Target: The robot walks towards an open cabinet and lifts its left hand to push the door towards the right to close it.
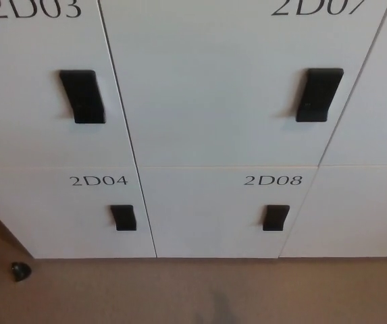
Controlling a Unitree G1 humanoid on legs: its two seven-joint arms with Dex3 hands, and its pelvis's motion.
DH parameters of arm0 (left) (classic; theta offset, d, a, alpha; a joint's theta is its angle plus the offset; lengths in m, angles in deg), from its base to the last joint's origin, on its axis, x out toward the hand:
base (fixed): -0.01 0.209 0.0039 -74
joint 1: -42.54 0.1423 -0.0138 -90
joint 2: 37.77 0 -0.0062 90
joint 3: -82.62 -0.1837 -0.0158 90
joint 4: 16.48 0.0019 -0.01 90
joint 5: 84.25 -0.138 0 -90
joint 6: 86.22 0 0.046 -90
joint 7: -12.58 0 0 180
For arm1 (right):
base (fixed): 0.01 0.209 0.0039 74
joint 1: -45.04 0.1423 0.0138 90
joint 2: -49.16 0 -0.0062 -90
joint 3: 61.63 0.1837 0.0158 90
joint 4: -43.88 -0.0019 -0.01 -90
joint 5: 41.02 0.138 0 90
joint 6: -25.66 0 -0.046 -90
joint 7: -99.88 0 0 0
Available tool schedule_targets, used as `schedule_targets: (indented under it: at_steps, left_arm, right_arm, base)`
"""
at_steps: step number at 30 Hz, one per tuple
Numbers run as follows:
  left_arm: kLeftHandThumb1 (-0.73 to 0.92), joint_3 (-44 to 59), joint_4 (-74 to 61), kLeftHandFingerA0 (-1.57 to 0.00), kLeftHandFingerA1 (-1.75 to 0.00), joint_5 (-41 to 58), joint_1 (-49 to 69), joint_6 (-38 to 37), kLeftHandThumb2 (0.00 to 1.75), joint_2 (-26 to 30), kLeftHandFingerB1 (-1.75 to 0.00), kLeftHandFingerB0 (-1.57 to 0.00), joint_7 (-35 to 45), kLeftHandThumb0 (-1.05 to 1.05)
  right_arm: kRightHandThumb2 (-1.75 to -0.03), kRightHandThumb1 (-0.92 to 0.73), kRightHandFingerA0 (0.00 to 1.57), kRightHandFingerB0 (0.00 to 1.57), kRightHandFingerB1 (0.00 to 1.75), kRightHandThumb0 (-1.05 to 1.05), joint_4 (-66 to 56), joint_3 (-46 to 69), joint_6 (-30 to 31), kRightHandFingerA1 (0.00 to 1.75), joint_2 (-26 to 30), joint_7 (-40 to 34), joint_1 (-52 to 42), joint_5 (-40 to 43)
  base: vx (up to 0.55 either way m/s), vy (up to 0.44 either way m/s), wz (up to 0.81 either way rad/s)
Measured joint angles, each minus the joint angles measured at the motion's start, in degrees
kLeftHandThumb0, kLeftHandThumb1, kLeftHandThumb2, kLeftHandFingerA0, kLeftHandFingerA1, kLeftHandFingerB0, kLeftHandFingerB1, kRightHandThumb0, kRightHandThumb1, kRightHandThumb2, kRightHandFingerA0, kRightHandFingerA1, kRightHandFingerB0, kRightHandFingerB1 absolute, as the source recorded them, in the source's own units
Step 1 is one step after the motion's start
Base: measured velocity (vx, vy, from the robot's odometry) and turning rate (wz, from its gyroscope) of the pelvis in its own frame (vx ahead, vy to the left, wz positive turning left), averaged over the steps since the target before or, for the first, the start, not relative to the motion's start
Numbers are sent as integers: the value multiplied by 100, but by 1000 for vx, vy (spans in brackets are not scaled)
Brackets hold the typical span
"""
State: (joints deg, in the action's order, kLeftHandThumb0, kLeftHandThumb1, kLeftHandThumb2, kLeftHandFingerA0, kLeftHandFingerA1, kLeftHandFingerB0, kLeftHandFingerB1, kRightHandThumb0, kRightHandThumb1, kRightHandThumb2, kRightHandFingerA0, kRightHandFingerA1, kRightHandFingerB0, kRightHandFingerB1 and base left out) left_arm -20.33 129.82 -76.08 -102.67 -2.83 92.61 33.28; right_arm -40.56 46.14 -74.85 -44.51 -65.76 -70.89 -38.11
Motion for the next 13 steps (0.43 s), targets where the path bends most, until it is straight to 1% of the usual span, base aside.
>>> schedule_targets:
  at_steps: [1, 3, 4, 5, 6, 7, 8, 10, 11, 12, 13]
  left_arm:
    - [64, -134, -112, -48, -39, 7, 220, -71, 60, 83, -36, -43, -4, -60]
    - [64, -20, -458, -48, -39, 87, 842, -98, 60, 55, -36, -43, 83, -60]
    - [64, -20, -458, -48, -39, 87, 842, -98, 60, 55, -36, -43, 83, -60]
    - [64, 75, -612, -48, -39, 134, 1193, -99, 60, 0, -36, -43, 140, -60]
    - [64, 149, -751, -68, -45, 174, 1547, -101, 61, -67, -39, -51, 200, -48]
    - [64, 149, -751, -68, -45, 174, 1547, -101, 61, -67, -39, -51, 200, -48]
    - [64, 253, -943, -68, -45, 225, 2052, -101, 61, -174, -39, -51, 285, -48]
    - [63, 316, -1120, -69, -45, 267, 2491, -103, 61, -278, -40, -53, 348, -47]
    - [62, 344, -1317, -71, -46, 317, 3041, -104, 63, -436, -40, -55, 413, -49]
    - [62, 344, -1317, -71, -46, 317, 3041, -104, 63, -436, -40, -55, 413, -49]
    - [62, 374, -1443, -71, -46, 348, 3318, -112, 63, -502, -40, -55, 431, -49]
  right_arm:
    - [-61, -72, 58, 37, 39, -34, -2, -9, 4, 48, 0, 0, 23, -3]
    - [-61, -72, 58, 37, 39, -34, -6, -34, 13, 48, -1, 1, 91, -13]
    - [-61, -72, 58, 37, 39, -34, -6, -34, 13, 48, -1, 1, 91, -13]
    - [-61, -72, 58, 37, 39, -34, -9, -50, 15, 48, -2, 2, 137, -15]
    - [-61, -72, 57, 37, 39, -33, -11, -68, 16, 49, -2, 3, 183, -18]
    - [-61, -72, 57, 37, 39, -33, -11, -68, 16, 49, -2, 3, 183, -18]
    - [-61, -72, 57, 37, 39, -33, -11, -96, 19, 49, -2, 5, 226, -22]
    - [-61, -72, 57, 37, 39, -34, -11, -124, 23, 48, -2, 6, 263, -25]
    - [-61, -72, 56, 37, 39, -34, -9, -155, 28, 48, -2, 8, 324, -30]
    - [-61, -72, 56, 37, 39, -34, -9, -155, 28, 48, -2, 8, 324, -30]
    - [-61, -72, 56, 37, 39, -34, -10, -169, 30, 48, -3, 10, 356, -34]
  base:
    - [0, 0, 0]
    - [0, 0, 0]
    - [0, 0, 0]
    - [0, 0, 0]
    - [0, 0, 0]
    - [0, 0, 0]
    - [0, 0, 0]
    - [0, 0, 0]
    - [0, 0, 0]
    - [0, 0, 0]
    - [0, 0, 0]
